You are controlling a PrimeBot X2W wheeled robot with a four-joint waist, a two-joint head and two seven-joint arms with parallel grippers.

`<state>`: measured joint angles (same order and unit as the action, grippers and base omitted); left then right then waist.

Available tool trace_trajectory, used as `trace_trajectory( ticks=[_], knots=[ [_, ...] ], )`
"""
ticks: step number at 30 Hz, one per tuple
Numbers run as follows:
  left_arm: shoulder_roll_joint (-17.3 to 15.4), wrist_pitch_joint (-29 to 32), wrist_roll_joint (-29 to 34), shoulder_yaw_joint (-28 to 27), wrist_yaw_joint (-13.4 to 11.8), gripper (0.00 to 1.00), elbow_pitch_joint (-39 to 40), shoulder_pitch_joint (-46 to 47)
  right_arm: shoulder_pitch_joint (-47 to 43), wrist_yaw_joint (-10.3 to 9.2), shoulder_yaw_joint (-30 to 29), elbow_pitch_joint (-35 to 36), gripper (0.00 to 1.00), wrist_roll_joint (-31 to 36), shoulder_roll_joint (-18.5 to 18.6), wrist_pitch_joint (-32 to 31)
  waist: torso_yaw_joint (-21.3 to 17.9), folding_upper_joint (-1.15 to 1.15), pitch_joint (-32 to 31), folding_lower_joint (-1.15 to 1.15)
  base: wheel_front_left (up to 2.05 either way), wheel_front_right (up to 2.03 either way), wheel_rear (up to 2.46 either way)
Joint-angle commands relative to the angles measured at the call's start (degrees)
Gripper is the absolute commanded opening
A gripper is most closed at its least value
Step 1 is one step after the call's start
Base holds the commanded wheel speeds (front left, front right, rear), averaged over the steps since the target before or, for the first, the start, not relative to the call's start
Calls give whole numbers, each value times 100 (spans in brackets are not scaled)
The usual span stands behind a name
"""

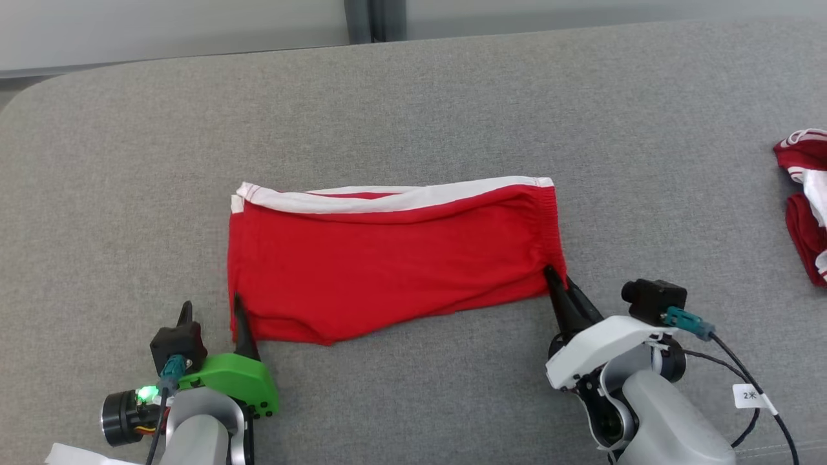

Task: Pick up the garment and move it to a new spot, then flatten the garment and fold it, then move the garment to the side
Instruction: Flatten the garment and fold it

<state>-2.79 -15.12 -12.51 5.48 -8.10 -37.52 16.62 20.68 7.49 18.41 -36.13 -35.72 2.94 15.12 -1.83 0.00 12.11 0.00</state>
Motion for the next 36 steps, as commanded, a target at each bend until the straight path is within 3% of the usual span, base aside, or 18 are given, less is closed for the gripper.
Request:
trace_trajectory(
  ticks=[1, 7, 13, 18, 28, 36],
  knots=[
    [-26, 2, 23, -4, 6, 100, -19, -112, -89, -1, -140, 83, 0, -57, 81, 5, -75, 0, -96, 0, 0, 0, 0],
    [-26, 2, -61, 80, 30, 100, -40, -182, -37, 0, -90, 496, 0, -85, 241, 8, -138, 0, -243, 0, 0, 0, 0],
    [-27, 2, -234, 318, 22, 100, -61, -241, 246, 0, 637, 1023, 0, -238, 467, 8, 11, 0, -321, 0, 0, 0, 0],
    [-26, 2, -441, 636, -34, 100, -44, -231, 494, 0, 1323, 1138, 0, -561, 554, -10, 433, 0, -335, 0, 0, 0, 0],
    [-26, 2, -781, 1191, -162, 100, 36, -301, 1181, 0, 1953, 529, 0, -783, 353, -124, 1497, 0, -227, 0, 0, 0, 0],
    [-23, 2, -950, 1448, -261, 100, 71, -284, 1672, 0, 2368, -202, 0, -687, 75, -67, 1939, 0, -127, 0, 0, 0, 0]
  ],
)
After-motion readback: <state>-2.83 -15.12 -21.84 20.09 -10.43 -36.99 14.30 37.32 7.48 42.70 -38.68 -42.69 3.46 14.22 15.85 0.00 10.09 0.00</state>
